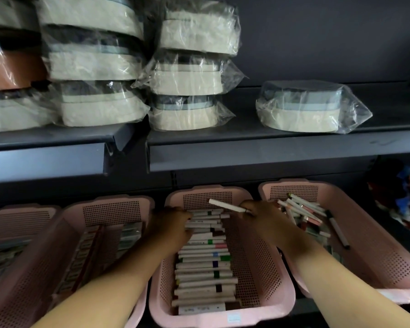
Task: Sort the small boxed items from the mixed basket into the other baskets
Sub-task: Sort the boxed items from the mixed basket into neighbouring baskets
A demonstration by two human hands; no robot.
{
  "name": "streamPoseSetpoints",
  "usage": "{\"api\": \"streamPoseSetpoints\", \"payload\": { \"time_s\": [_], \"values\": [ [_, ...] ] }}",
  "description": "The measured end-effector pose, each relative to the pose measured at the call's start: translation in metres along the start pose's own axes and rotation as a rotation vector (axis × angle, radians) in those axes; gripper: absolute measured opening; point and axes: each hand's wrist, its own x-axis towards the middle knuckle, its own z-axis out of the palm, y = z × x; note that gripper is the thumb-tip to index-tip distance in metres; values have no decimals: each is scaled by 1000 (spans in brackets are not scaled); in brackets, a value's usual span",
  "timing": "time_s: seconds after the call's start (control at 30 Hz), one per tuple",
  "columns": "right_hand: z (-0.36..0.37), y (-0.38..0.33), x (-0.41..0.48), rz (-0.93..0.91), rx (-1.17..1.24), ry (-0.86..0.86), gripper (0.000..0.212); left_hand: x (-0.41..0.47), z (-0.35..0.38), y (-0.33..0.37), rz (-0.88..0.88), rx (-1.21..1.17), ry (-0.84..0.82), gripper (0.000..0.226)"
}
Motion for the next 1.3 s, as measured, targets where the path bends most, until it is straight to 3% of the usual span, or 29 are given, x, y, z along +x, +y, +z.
{"api": "streamPoseSetpoints", "payload": {
  "time_s": [0.1, 0.17, 0.3, 0.6, 0.87, 1.07, 1.3],
  "values": [
    [1, -2, -3, -49, -26, -33, 11, -1, -5, 8, 21, -188, 67, 52],
    [3, -4, -5, -72, -48, -65, 12, -3, -10, 17, 89, -227, 87, 48],
    [14, -12, -3, -118, -86, -141, 15, -5, -15, 33, 218, -139, 79, 24],
    [31, -18, -3, -178, -149, -194, 23, -13, -11, 29, 232, -22, 16, 29],
    [2, -10, -8, -97, -41, -130, 14, -20, -7, 18, 141, -1, -151, 37],
    [-34, 22, -18, 19, -42, 26, 11, -4, -13, 52, 187, -86, -79, 24],
    [-86, 85, -43, 222, -50, 72, 15, 34, -11, 140, 357, -146, 24, 19]
  ]
}}
